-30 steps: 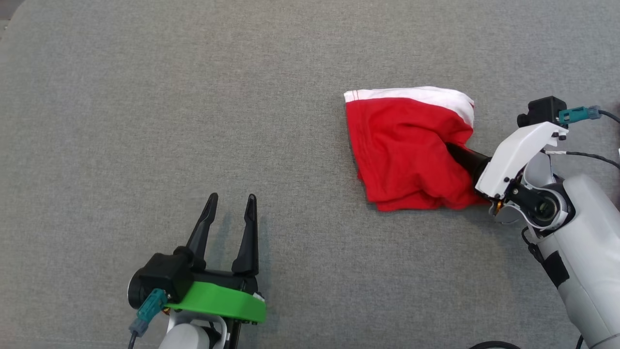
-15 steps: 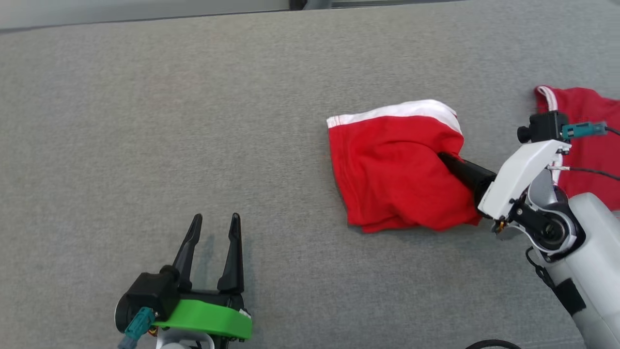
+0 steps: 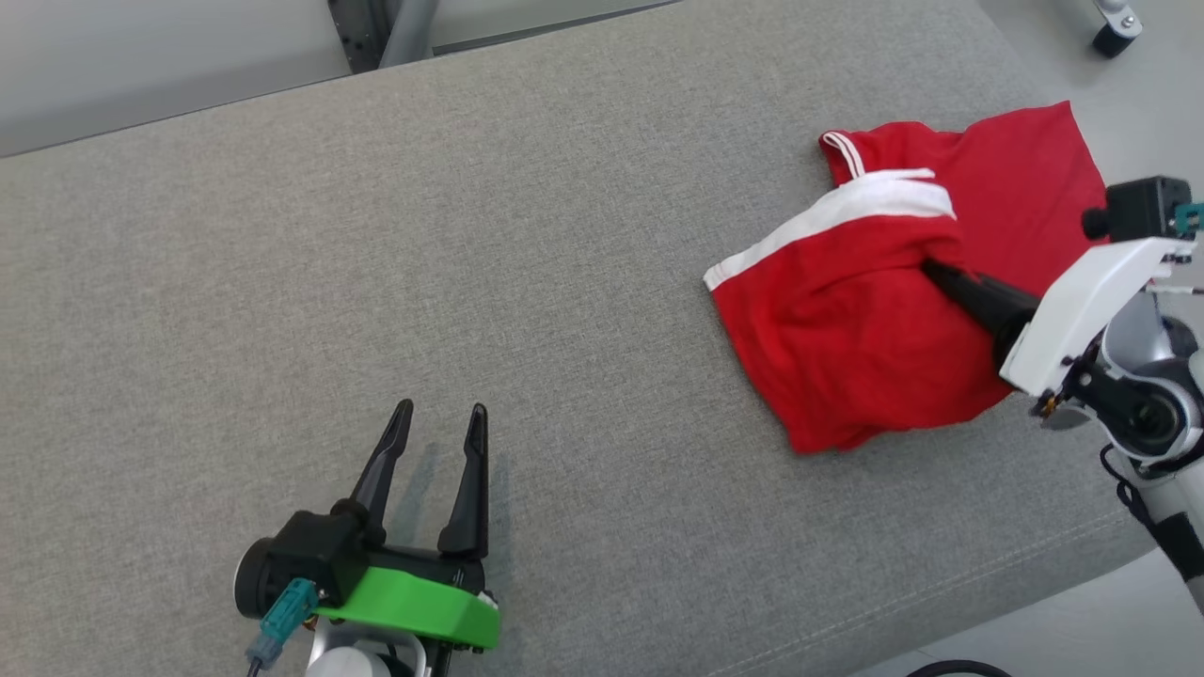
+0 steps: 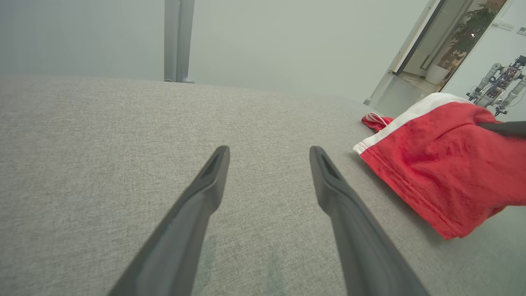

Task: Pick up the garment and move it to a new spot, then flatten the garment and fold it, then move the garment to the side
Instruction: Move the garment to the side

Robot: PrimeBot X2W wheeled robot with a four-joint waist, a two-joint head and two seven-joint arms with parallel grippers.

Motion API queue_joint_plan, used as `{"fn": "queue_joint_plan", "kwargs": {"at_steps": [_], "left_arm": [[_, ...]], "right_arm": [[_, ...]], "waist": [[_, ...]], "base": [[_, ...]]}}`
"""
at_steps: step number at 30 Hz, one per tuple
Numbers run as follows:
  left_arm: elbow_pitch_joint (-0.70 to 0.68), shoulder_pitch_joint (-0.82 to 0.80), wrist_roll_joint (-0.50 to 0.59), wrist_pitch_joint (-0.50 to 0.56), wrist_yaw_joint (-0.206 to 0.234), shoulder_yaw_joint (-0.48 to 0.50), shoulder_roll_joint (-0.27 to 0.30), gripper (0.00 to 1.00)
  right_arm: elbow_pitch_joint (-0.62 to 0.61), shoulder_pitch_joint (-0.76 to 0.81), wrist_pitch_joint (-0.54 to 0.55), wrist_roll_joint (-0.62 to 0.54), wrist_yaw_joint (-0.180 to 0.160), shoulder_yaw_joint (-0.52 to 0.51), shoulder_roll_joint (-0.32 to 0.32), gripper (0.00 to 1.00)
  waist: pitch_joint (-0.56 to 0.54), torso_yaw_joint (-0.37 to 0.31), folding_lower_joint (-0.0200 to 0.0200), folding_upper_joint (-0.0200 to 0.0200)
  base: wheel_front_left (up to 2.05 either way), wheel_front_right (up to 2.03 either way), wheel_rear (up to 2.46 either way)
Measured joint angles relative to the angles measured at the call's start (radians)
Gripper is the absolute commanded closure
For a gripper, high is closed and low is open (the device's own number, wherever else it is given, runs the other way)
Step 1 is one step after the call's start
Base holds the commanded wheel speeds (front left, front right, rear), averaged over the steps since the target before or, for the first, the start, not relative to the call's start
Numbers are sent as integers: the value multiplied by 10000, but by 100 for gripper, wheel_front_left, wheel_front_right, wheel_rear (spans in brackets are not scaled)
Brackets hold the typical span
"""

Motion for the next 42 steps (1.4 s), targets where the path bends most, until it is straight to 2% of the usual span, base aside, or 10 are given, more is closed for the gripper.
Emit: {"fn": "queue_joint_plan", "kwargs": {"at_steps": [6,16,24,25,26,27,29,35,39,42], "left_arm": [[125,-261,61,0,-67,-123,0,0],[-12,-312,238,0,17,196,4,0],[-36,-320,493,0,2,353,4,0],[-15,-322,527,0,-8,368,4,0],[2,-323,550,0,-31,372,4,0],[15,-324,568,0,-31,378,4,0],[35,-329,571,-2,-31,384,4,0],[100,-324,548,-2,-31,408,2,0],[104,-198,407,-2,-40,539,4,0],[219,171,228,0,-42,686,4,0]], "right_arm": [[836,-1359,412,-449,0,-477,-134,100],[2479,-2800,1296,-688,2,-1756,-1298,100],[4243,-3083,468,-1770,4,-1962,-1620,100],[4441,-3163,267,-1941,2,-1964,-1643,78],[4633,-3210,105,-2090,2,-1944,-1645,27],[4872,-3231,50,-2266,4,-1870,-1638,0],[5196,-3210,52,-2589,2,-1592,-1613,0],[5321,-3326,-1693,-3534,4,-1039,-1749,0],[4088,-3231,-3310,-3206,4,-803,-1699,0],[3104,-2468,-4711,-3101,10,-1003,-1881,0]], "waist": [[196,-13,0,0],[967,813,0,0],[1653,1208,0,0],[1700,1209,0,0],[1739,1200,0,0],[1759,1181,0,0],[1753,1132,0,0],[1507,1033,0,0],[1128,997,1,0],[703,1008,0,0]], "base": [[0,0,0],[0,0,0],[0,0,0],[0,0,0],[0,0,0],[0,0,0],[0,0,0],[0,0,0],[0,0,0],[0,0,0]]}}
